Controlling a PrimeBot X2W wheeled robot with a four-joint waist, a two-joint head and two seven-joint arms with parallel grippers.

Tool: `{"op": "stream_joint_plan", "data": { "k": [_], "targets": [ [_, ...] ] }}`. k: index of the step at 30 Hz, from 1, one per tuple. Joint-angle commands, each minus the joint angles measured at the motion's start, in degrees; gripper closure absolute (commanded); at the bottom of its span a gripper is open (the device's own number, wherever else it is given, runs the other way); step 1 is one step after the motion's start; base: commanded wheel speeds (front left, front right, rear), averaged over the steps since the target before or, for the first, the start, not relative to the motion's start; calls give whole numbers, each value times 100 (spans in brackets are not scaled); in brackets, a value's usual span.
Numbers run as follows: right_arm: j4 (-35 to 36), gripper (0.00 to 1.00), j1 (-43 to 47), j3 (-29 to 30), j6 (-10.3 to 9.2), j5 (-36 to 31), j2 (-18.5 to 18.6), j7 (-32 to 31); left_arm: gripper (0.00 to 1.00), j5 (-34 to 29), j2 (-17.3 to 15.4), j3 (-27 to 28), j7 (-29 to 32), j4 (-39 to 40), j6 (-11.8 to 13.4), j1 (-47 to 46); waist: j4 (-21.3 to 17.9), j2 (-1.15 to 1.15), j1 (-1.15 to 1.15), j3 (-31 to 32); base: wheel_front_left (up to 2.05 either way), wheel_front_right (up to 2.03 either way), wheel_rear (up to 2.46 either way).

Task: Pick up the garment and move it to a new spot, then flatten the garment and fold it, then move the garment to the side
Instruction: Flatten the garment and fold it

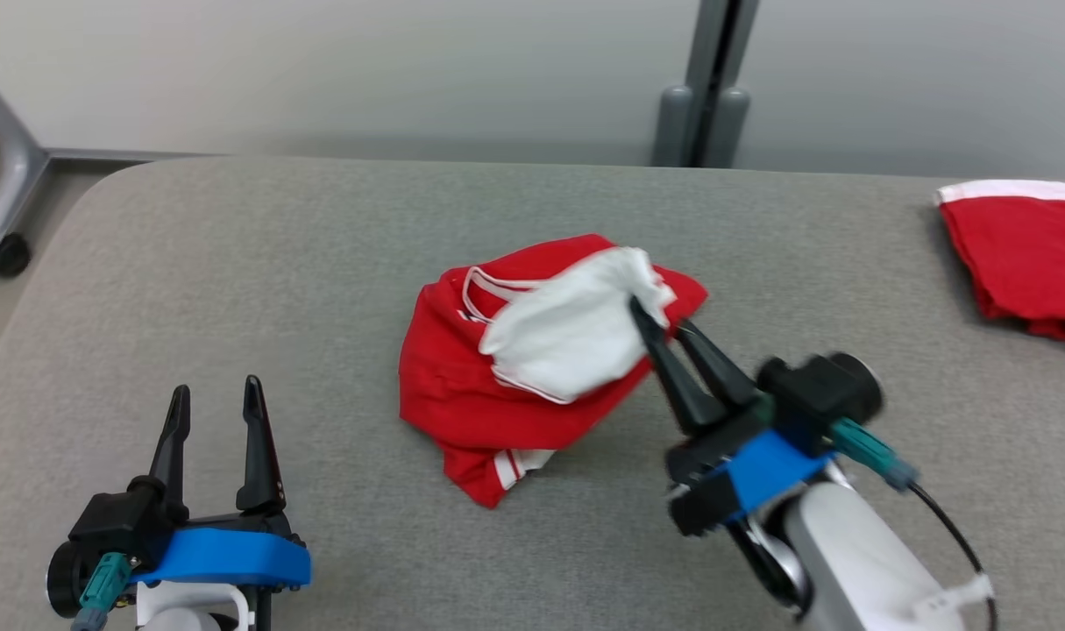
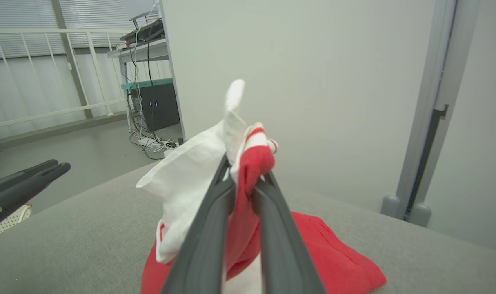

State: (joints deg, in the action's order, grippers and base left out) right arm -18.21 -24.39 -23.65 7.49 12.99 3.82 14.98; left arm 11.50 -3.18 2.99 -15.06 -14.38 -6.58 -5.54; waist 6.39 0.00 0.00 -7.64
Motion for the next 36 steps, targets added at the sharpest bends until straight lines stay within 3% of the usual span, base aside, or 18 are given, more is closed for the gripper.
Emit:
{"op": "stream_joint_plan", "data": {
  "k": [1,8,16,21,22,23,24,29,36],
  "targets": [
    [110,100,234,174,1,-86,87,28,0,-46,5,-2,-15,29,-15,19,-148,0,0,91,0,0,0],
    [477,100,1353,1647,1,-433,336,28,0,-60,6,-70,-15,-23,-46,-40,-432,0,0,47,0,0,0],
    [484,100,2050,3171,1,-575,238,28,0,-46,14,-135,-15,-77,-65,-45,-542,0,0,39,0,0,0],
    [259,100,2164,3760,1,-721,132,-35,0,-40,17,-180,-16,-89,-78,-92,-578,0,0,1,0,0,0],
    [225,93,2122,3815,1,-746,115,-28,0,-40,17,-182,-15,-93,-79,-97,-585,0,0,-4,0,0,0],
    [180,39,2089,3845,1,-798,99,-25,0,-40,18,-182,-15,-99,-80,-102,-590,0,0,-5,0,0,0],
    [160,0,2046,3871,1,-809,74,-26,0,-41,19,-180,-15,-101,-82,-102,-597,0,0,-1,0,0,0],
    [330,0,1826,3882,1,-931,-34,12,0,-60,19,-146,-15,-126,-90,-56,-617,0,0,44,0,0,0],
    [976,0,1725,3347,1,-871,-87,24,0,-88,15,-118,-16,-144,-96,-2,-581,0,0,121,0,0,0]
  ]
}}
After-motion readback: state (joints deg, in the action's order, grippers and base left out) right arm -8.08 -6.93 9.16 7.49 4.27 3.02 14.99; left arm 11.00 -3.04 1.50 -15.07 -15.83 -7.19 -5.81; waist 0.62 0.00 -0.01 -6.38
